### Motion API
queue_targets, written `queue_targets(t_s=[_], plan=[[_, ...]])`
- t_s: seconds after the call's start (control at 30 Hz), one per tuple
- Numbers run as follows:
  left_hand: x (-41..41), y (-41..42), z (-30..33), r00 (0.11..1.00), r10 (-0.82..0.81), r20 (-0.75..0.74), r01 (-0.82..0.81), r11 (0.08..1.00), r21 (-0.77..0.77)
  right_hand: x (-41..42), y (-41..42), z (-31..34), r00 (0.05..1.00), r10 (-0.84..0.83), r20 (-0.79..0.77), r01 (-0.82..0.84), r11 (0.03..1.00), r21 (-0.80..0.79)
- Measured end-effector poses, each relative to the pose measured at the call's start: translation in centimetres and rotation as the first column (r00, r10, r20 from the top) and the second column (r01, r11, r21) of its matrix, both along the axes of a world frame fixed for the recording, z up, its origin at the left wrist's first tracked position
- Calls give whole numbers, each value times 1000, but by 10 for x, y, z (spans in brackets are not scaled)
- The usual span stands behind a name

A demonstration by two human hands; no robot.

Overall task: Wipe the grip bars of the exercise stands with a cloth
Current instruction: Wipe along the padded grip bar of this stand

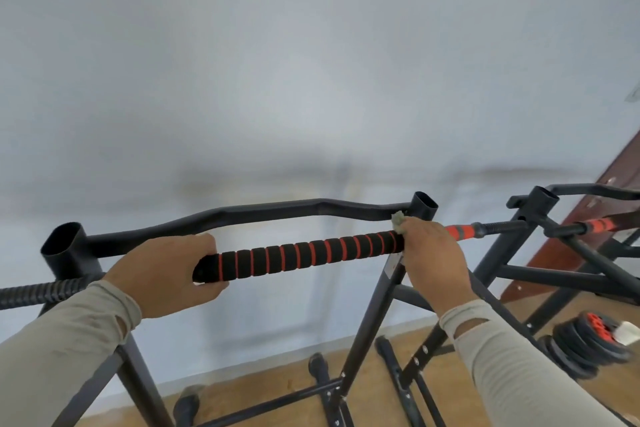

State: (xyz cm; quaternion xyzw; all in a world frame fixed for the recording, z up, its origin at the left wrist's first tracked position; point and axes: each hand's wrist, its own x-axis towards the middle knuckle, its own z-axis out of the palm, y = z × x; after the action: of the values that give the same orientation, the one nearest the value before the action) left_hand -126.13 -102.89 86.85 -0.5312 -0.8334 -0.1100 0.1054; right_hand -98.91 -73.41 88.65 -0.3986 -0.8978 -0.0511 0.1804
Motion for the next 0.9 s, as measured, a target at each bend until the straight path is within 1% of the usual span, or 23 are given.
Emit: queue_targets(t_s=[0.1, 0.17, 0.23, 0.3, 0.4, 0.5, 0.6, 0.67, 0.73, 0.77, 0.8, 0.83, 0.87, 0.9], plan=[[1, -2, 1, 1000, -18, -16, 18, 1000, -12, 5, 19, 11, 992, -120, 43, 120, 993, -6], [3, -3, 4, 1000, -16, -17, 15, 999, -31, 0, 25, 12, 982, -182, 39, 184, 981, -54], [4, -4, 4, 1000, -11, -13, 11, 999, -44, -3, 28, 11, 973, -230, -13, 227, 967, -116], [8, -3, 0, 998, -6, -64, 6, 1000, -2, -5, 26, 7, 964, -246, -100, 226, 958, -178], [18, -3, -14, 992, 26, -127, -12, 994, 110, -22, 4, -2, 940, -150, -305, 73, 965, -250], [24, -2, -21, 987, 49, -153, -23, 986, 165, -45, -32, -15, 915, -7, -404, -69, 982, -174], [22, -1, -18, 980, 54, -189, -18, 982, 187, -70, -81, -25, 912, 173, -372, -210, 976, -62], [20, -1, -15, 980, 47, -193, -11, 983, 185, -92, -113, -31, 882, 251, -398, -290, 956, -41], [17, -1, -12, 978, 32, -205, -6, 992, 127, -116, -141, -36, 847, 339, -410, -379, 925, -16], [16, 0, -11, 980, 26, -197, -7, 995, 96, -128, -155, -38, 834, 398, -383, -431, 902, -1], [17, 1, -9, 986, 36, -164, -23, 996, 81, -137, -168, -39, 822, 454, -343, -480, 877, 9], [19, 2, -5, 994, 60, -95, -54, 996, 68, -143, -180, -39, 807, 500, -314, -525, 851, 9], [20, 4, -2, 995, 98, -28, -96, 994, 44, -146, -189, -39, 785, 541, -302, -566, 824, 2], [21, 5, 0, 992, 128, 7, -128, 991, 37, -145, -193, -38, 760, 575, -303, -602, 798, 5]])
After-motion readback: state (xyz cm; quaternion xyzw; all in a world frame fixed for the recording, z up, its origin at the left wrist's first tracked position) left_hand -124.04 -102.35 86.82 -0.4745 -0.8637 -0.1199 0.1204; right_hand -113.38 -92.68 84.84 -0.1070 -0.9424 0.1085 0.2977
